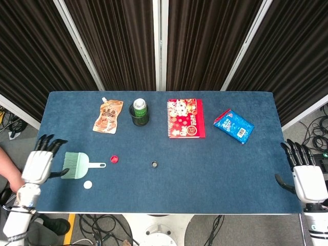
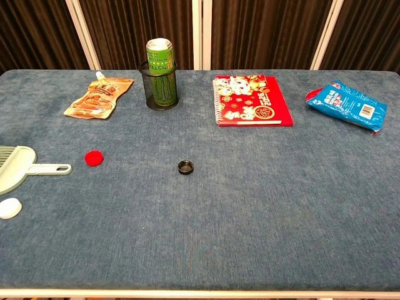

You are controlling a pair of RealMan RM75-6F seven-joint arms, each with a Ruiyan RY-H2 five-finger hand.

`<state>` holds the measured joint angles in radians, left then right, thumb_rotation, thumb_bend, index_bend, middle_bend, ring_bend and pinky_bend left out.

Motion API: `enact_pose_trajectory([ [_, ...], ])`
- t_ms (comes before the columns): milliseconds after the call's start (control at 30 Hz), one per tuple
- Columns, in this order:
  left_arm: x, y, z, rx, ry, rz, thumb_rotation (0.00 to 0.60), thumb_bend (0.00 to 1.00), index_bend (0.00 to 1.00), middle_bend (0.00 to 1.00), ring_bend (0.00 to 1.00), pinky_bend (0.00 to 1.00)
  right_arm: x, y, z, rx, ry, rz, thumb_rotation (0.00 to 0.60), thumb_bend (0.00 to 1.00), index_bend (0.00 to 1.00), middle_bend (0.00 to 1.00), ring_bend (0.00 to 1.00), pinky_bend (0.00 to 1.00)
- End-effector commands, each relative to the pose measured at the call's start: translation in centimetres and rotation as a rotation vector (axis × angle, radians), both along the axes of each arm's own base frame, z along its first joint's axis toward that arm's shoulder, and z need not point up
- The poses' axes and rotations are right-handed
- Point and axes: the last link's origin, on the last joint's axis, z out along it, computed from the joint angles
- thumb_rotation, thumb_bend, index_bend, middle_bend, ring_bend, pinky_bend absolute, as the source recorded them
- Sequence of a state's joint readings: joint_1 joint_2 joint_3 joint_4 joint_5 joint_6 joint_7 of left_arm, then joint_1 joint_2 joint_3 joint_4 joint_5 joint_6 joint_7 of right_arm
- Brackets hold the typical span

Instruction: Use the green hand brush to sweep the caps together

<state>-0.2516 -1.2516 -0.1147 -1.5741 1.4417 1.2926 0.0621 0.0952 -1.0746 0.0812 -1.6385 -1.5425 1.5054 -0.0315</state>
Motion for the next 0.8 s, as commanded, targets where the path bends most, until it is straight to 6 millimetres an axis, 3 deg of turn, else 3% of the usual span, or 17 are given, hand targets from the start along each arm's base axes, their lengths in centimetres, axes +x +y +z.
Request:
enact_pose_trajectory([
  [33, 1.2, 2.8, -2.4, -0.092, -0.031, -0.015, 0.600, 0.14, 0.27, 0.29, 0.13, 0.07, 0.1, -0.3, 0.4, -0.007, 0.006, 0.007, 0.600, 0.15, 0.00, 0.00, 0.00, 0.00],
  [167, 1.7, 3.7, -5.1, -0.164, 0.012, -0.013, 0.600, 0.18, 0.32, 0.36, 0.17, 0.07, 0.1, -0.5, 0.7, -0.010, 0.013, 0.005, 0.600, 0.15, 0.00, 0.00, 0.00, 0.00],
  [433, 1.4, 3.3, -10.1, -0.269, 0.122, 0.013, 0.600, 0.21, 0.35, 0.39, 0.21, 0.09, -0.1, -0.7, 0.4, 0.005, 0.005, -0.009, 0.600, 0.15, 0.00, 0.00, 0.00, 0.00],
  [800, 0.2, 2.9, -12.3, -0.263, 0.251, 0.057, 0.600, 0.23, 0.41, 0.41, 0.24, 0.16, -0.5, -0.6, 0.3, 0.011, -0.006, -0.029, 0.600, 0.15, 0.00, 0.00, 0.00, 0.00],
])
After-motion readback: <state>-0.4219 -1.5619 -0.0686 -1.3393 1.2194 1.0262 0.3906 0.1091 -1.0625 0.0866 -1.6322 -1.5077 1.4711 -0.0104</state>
